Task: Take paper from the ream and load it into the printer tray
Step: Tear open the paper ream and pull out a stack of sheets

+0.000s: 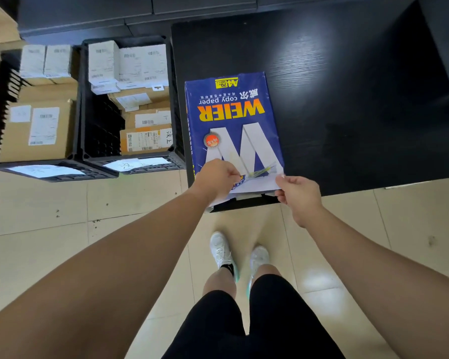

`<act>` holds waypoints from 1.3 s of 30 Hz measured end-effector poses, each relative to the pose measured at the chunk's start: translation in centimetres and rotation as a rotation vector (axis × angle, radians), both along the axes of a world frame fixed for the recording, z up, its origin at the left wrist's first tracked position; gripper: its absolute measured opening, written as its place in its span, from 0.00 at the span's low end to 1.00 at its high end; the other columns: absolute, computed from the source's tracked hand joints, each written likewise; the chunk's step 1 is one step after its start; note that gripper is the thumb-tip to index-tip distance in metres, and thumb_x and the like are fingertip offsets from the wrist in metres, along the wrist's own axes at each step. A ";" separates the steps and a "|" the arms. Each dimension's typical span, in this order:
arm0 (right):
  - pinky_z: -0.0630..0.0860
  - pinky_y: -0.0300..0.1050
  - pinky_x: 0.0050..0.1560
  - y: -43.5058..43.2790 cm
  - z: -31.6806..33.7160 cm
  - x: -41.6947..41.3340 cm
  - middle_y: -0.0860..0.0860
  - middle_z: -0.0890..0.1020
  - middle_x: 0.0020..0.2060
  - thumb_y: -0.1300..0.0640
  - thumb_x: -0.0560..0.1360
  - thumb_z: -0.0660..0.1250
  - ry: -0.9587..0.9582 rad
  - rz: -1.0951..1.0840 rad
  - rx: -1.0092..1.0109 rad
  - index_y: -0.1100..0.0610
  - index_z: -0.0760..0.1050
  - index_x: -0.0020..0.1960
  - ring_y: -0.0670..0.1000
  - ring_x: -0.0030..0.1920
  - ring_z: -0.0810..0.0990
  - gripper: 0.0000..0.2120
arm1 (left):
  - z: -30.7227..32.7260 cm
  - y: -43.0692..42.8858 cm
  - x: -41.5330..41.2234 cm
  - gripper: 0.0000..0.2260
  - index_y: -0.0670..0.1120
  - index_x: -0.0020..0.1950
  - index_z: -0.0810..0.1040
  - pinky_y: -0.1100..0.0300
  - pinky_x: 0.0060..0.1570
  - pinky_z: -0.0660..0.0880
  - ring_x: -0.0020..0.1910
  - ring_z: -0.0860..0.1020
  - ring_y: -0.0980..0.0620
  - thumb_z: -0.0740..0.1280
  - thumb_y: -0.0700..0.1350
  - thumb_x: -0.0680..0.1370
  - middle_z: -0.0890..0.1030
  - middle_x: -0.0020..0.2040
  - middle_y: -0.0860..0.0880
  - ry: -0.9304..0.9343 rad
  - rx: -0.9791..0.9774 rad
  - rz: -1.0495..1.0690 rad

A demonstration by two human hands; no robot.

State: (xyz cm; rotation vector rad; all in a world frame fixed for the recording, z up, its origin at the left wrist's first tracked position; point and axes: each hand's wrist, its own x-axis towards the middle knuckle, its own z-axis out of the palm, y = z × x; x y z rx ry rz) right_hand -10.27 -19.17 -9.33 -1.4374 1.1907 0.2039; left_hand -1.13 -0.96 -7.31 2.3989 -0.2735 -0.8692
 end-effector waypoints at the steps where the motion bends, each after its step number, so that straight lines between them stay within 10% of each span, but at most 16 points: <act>1: 0.82 0.50 0.49 -0.2 -0.1 0.0 0.52 0.82 0.30 0.54 0.73 0.72 0.007 0.030 -0.024 0.58 0.81 0.48 0.49 0.31 0.78 0.08 | 0.1 0.0 -0.2 0.09 0.42 0.47 0.87 0.44 0.54 0.79 0.51 0.81 0.42 0.66 0.41 0.77 0.86 0.49 0.43 -0.004 -0.002 0.012; 9: 0.79 0.50 0.43 -1.5 0.2 -3.3 0.52 0.81 0.30 0.56 0.73 0.70 0.044 0.259 -0.083 0.55 0.79 0.38 0.51 0.30 0.76 0.07 | 0.0 -0.4 -1.8 0.10 0.50 0.36 0.81 0.52 0.42 0.72 0.40 0.73 0.42 0.66 0.41 0.75 0.79 0.38 0.46 -0.053 0.058 0.080; 13: 0.82 0.47 0.42 -1.7 0.1 -3.0 0.57 0.84 0.45 0.53 0.73 0.73 0.003 0.092 0.241 0.62 0.80 0.54 0.54 0.37 0.82 0.15 | 0.6 -0.4 -3.5 0.09 0.49 0.52 0.86 0.49 0.56 0.77 0.54 0.80 0.46 0.67 0.46 0.78 0.84 0.54 0.49 -0.112 0.035 0.175; 18: 0.83 0.50 0.50 -1.4 0.5 -2.1 0.58 0.82 0.50 0.56 0.74 0.72 -0.030 0.173 0.211 0.61 0.77 0.50 0.56 0.41 0.83 0.09 | 0.3 1.4 -6.9 0.23 0.45 0.66 0.73 0.43 0.62 0.74 0.61 0.75 0.41 0.72 0.50 0.74 0.75 0.63 0.43 -0.185 0.095 0.594; 23: 0.83 0.56 0.52 -1.6 -0.2 -3.2 0.61 0.83 0.53 0.60 0.75 0.70 -0.049 0.282 0.080 0.57 0.78 0.40 0.56 0.41 0.83 0.04 | -0.7 3.7 -9.5 0.26 0.36 0.58 0.73 0.63 0.23 0.71 0.36 0.76 0.46 0.75 0.54 0.73 0.77 0.47 0.42 0.259 -0.127 1.089; 29: 0.82 0.62 0.53 -1.4 -1.3 -7.2 0.55 0.86 0.45 0.56 0.75 0.69 0.004 0.336 0.051 0.60 0.80 0.48 0.55 0.37 0.85 0.06 | -2.8 4.1 -11.8 0.07 0.40 0.48 0.79 0.60 0.29 0.76 0.33 0.76 0.47 0.71 0.44 0.78 0.80 0.46 0.42 0.534 -0.406 1.055; 39: 0.83 0.60 0.50 -1.0 -0.3 -14.2 0.54 0.87 0.43 0.58 0.75 0.69 0.029 0.318 0.073 0.56 0.82 0.44 0.56 0.36 0.84 0.04 | -1.3 5.3 -17.9 0.09 0.38 0.55 0.80 0.60 0.31 0.80 0.38 0.81 0.48 0.71 0.41 0.78 0.82 0.48 0.44 0.535 -0.357 0.901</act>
